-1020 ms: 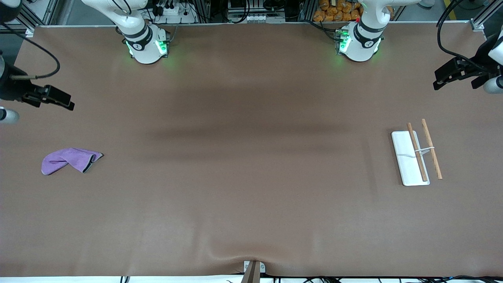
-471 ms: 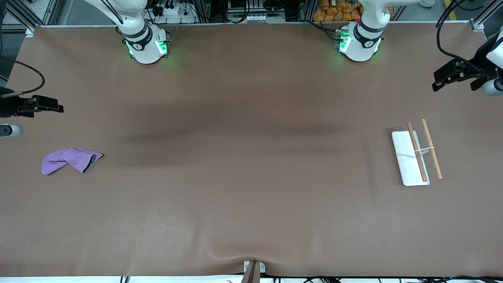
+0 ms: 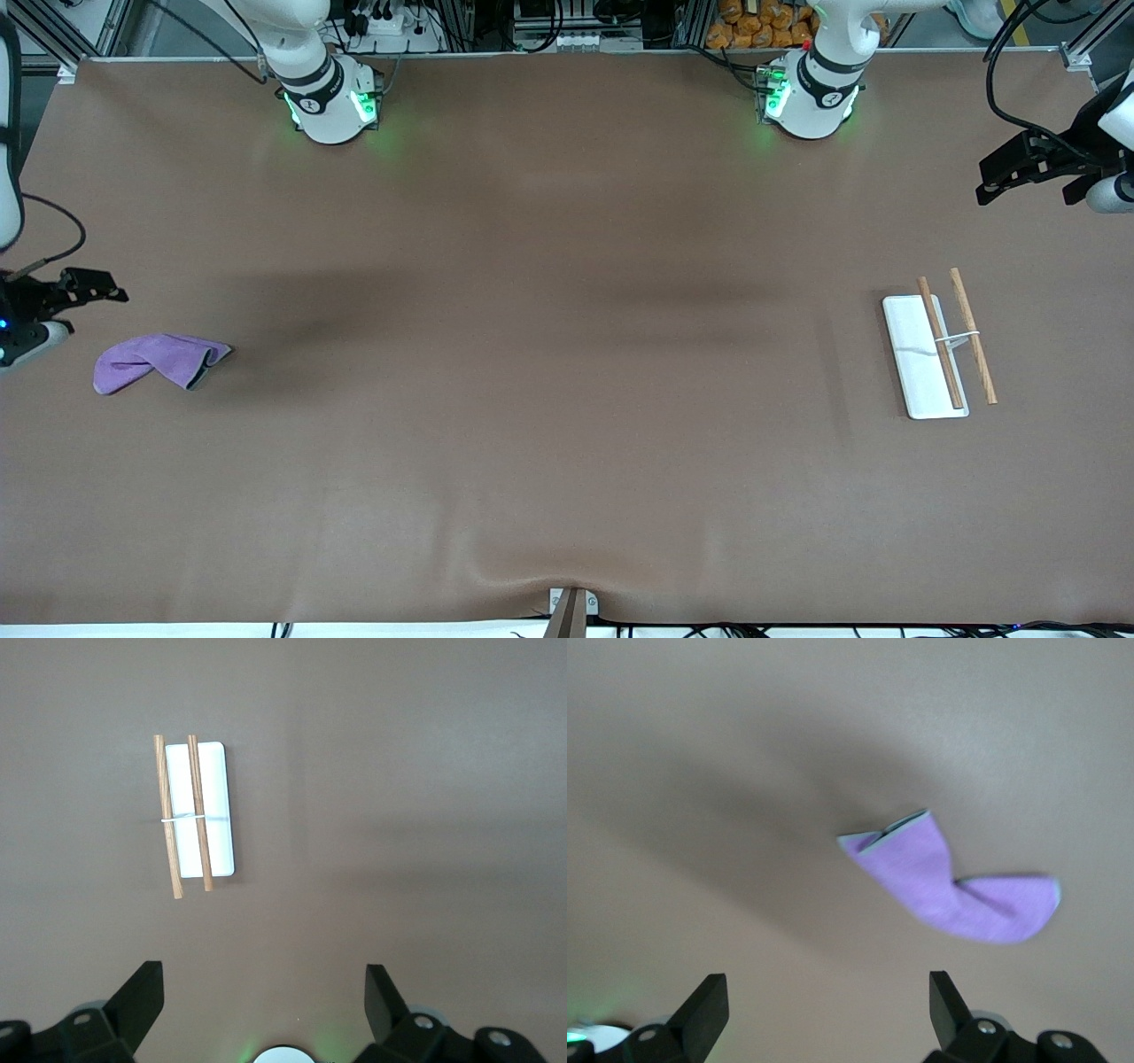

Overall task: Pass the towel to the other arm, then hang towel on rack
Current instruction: 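Close the right gripper on the lilac towel's edge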

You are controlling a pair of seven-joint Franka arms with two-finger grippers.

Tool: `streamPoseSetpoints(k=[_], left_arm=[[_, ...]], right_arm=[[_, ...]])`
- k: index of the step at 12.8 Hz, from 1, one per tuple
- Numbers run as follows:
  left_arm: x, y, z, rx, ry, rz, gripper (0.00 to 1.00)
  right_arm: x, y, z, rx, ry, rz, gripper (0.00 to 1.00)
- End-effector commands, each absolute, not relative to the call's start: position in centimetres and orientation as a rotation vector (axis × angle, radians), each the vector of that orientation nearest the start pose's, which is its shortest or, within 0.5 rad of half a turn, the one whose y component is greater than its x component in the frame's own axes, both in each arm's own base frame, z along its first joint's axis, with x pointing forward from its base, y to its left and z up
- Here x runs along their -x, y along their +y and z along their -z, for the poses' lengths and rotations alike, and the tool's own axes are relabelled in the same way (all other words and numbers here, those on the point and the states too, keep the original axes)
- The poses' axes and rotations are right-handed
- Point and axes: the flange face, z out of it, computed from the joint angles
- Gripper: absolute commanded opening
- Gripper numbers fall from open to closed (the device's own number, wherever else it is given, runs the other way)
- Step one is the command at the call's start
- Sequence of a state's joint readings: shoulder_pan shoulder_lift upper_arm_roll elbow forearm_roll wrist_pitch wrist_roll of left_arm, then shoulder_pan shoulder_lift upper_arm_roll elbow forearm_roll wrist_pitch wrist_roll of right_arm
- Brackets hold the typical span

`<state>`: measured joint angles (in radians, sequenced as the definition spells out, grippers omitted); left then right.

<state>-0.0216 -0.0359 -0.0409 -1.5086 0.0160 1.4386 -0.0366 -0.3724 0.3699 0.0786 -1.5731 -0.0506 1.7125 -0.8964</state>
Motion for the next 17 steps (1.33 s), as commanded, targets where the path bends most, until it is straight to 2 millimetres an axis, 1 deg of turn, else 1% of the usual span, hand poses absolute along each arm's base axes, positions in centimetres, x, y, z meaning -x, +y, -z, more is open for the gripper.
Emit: streamPoseSetpoints(k=[1,2,3,4,6,8,9,11,12,13,14,15,16,17], left_arm=[[-53.0,-3.1,-66.7,3.114,0.072,-0.037,1.0],[-53.0,-2.9,-66.7,3.114,0.067,-0.037,1.0],[-53.0,-3.0,-66.7,3.114,0.069,-0.034,1.0],[-53.0,-3.0,-66.7,3.114,0.069,-0.032,1.0],[-53.2,-3.2,-66.4,3.118,0.073,-0.039,1.0],[-53.3,-3.2,-66.1,3.12,0.073,-0.049,1.0],[-53.3,-3.2,-66.2,3.12,0.073,-0.047,1.0],[-53.4,-3.2,-66.1,3.126,0.074,-0.05,1.0],[-53.7,-3.4,-65.6,3.132,0.076,-0.062,1.0],[-53.8,-3.4,-65.5,3.133,0.078,-0.065,1.0],[-53.8,-3.4,-65.5,3.133,0.076,-0.065,1.0],[-53.8,-3.4,-65.5,3.133,0.076,-0.065,1.0],[-53.8,-3.4,-65.5,3.133,0.078,-0.065,1.0],[-53.8,-3.3,-65.5,3.133,0.076,-0.065,1.0]], right_arm=[[-62.3,-22.0,-38.7,2.764,-1.299,-0.222,1.0],[-62.7,-23.1,-37.6,2.698,-1.467,-0.175,1.0],[-62.7,-24.6,-36.1,2.646,-1.557,-0.157,1.0],[-62.3,-26.0,-34.9,2.612,-1.602,-0.151,1.0],[-61.8,-27.4,-33.9,2.531,-1.7,-0.146,1.0],[-60.6,-29.7,-31.3,2.453,-1.765,-0.12,1.0],[-60.1,-30.5,-30.1,2.424,-1.818,-0.087,0.96],[-59.5,-30.9,-28.5,2.41,-1.856,-0.027,0.96],[-58.7,-31.2,-27.4,2.408,-1.86,-0.02,0.96],[-58.1,-31.8,-26.4,2.412,-1.887,0.005,0.94],[-57.8,-31.7,-25.8,2.391,-1.935,0.02,0.89],[-57.8,-31.9,-25.6,2.395,-1.95,0.029,0.88],[-57.6,-32.1,-24.7,2.398,-1.958,0.036,0.88],[-56.9,-32.7,-23.9,2.379,-1.976,0.039,0.86]])
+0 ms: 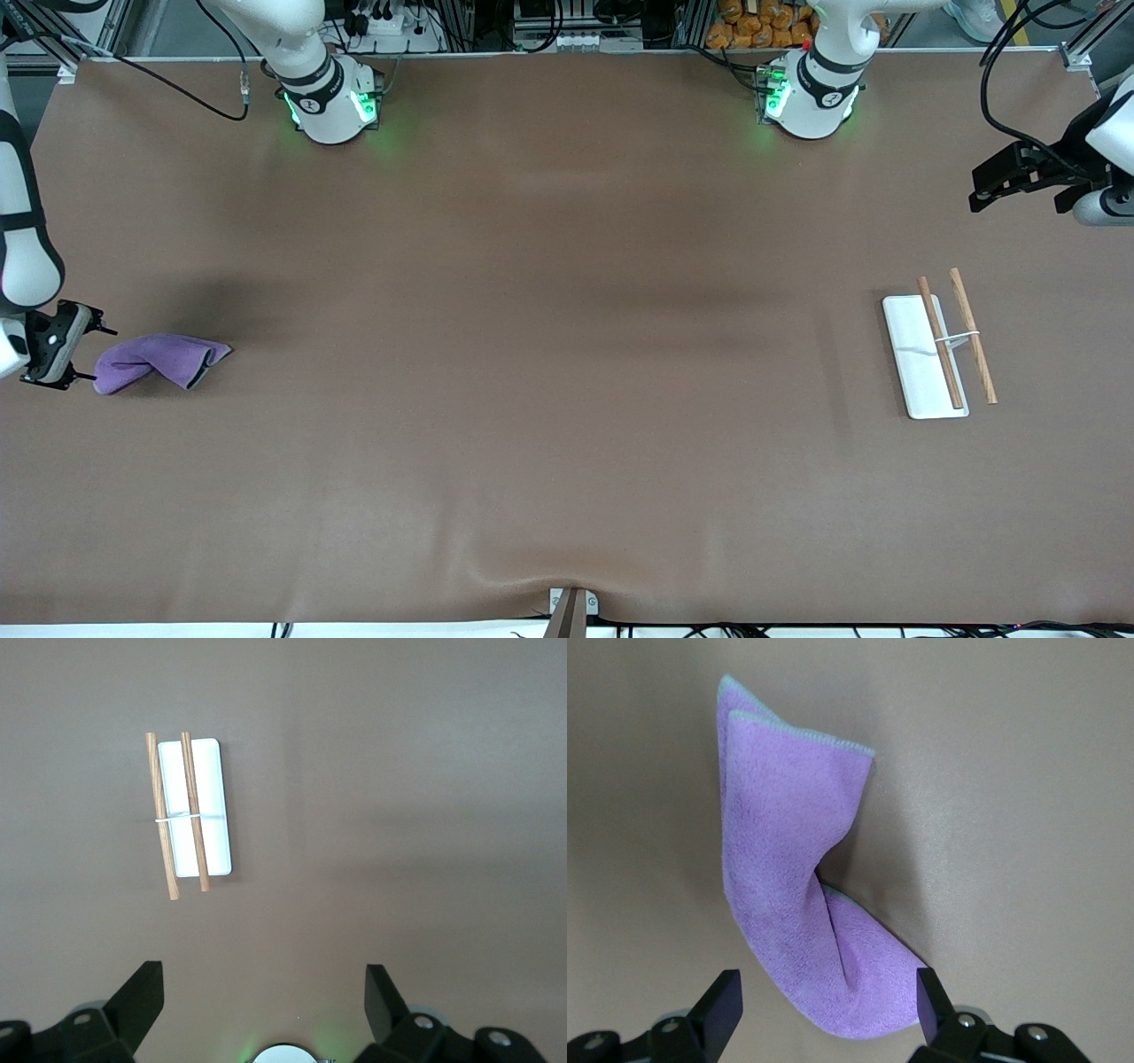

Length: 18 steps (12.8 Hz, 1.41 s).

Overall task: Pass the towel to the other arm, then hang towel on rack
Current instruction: 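Close the right gripper on the lilac towel's edge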

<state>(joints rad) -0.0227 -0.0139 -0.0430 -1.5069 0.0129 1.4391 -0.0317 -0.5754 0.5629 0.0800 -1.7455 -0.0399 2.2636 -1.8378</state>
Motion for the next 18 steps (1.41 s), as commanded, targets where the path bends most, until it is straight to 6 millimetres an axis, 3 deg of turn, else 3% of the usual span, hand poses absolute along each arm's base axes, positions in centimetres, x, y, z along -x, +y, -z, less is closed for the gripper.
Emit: streamPoseSetpoints(k=[1,3,7,8,9,10,14,17,18], left_arm=[[-53.8,-3.3,-65.5,3.134,0.074,-0.065,1.0],[-53.8,-3.2,-65.5,3.134,0.071,-0.067,1.0],[-53.8,-3.1,-65.4,3.132,0.069,-0.069,1.0],[-53.8,-3.2,-65.3,3.132,0.071,-0.072,1.0],[-53.8,-3.3,-65.3,3.132,0.076,-0.072,1.0],[-53.8,-3.6,-65.3,3.133,0.083,-0.072,1.0],[-53.5,-5.6,-65.5,3.132,0.141,-0.067,1.0],[-53.7,-6.2,-65.1,3.13,0.156,-0.076,1.0],[-54.3,-6.3,-64.1,3.14,0.158,-0.106,1.0]], right_arm=[[-56.1,-32.9,-23.2,2.377,-1.956,0.054,0.83],[-54.2,-32.6,-20.7,2.388,-1.938,0.117,0.81],[-54.4,-32.3,-20.5,2.371,-1.999,0.14,0.65],[-54.2,-32.5,-20.5,2.374,-1.995,0.14,0.51],[-54.3,-32.4,-20.5,2.371,-1.999,0.14,0.3],[-54.4,-32.2,-20.5,2.365,-2.003,0.139,0.02],[-54.8,-31.3,-20.7,2.355,-1.983,0.131,0.0],[-56.1,-30.1,-22.5,2.322,-1.911,0.096,0.0],[-56.6,-29.5,-23.2,2.316,-1.89,0.098,0.0]])
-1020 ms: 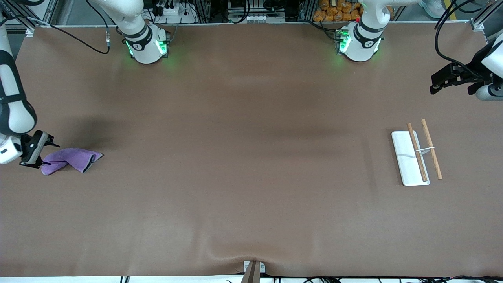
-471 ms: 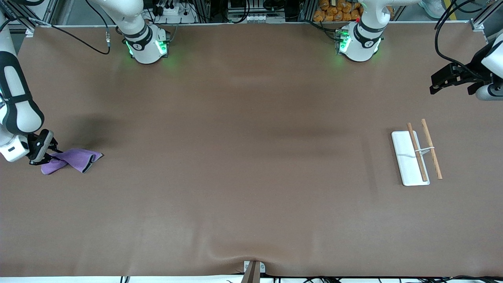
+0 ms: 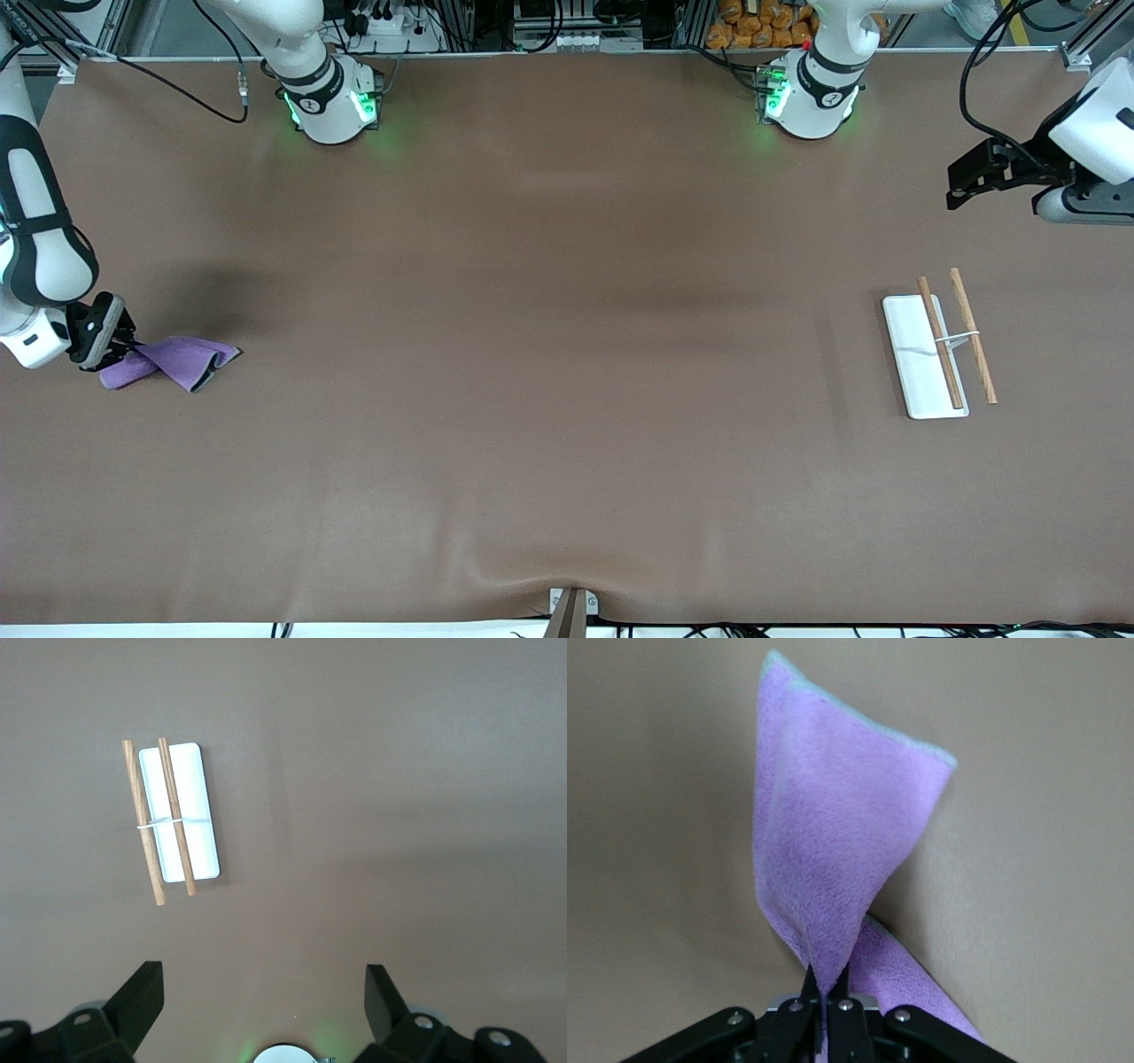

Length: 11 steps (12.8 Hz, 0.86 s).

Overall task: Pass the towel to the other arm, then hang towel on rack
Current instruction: 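Lift the towel with the right gripper while the left gripper moves toward it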

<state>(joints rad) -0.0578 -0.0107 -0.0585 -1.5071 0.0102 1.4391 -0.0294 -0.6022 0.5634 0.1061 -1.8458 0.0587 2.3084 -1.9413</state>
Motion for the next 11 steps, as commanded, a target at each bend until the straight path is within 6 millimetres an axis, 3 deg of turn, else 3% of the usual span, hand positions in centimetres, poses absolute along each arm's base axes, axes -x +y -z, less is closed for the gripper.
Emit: streamPoseSetpoints(k=[1,7,11], left_arm=[[-54.6,-6.9,-63.6,3.15,0.169,-0.12,1.0],[-56.0,-8.2,-62.2,3.217,0.192,-0.101,1.0],[-55.9,-9.5,-61.5,3.26,0.199,-0.136,1.0]], right_arm=[[-56.9,-28.6,-23.7,2.317,-1.83,0.092,0.0],[-58.3,-20.2,-30.8,2.359,-1.558,-0.085,0.0],[-59.0,-13.0,-35.8,2.423,-1.381,-0.157,0.0]])
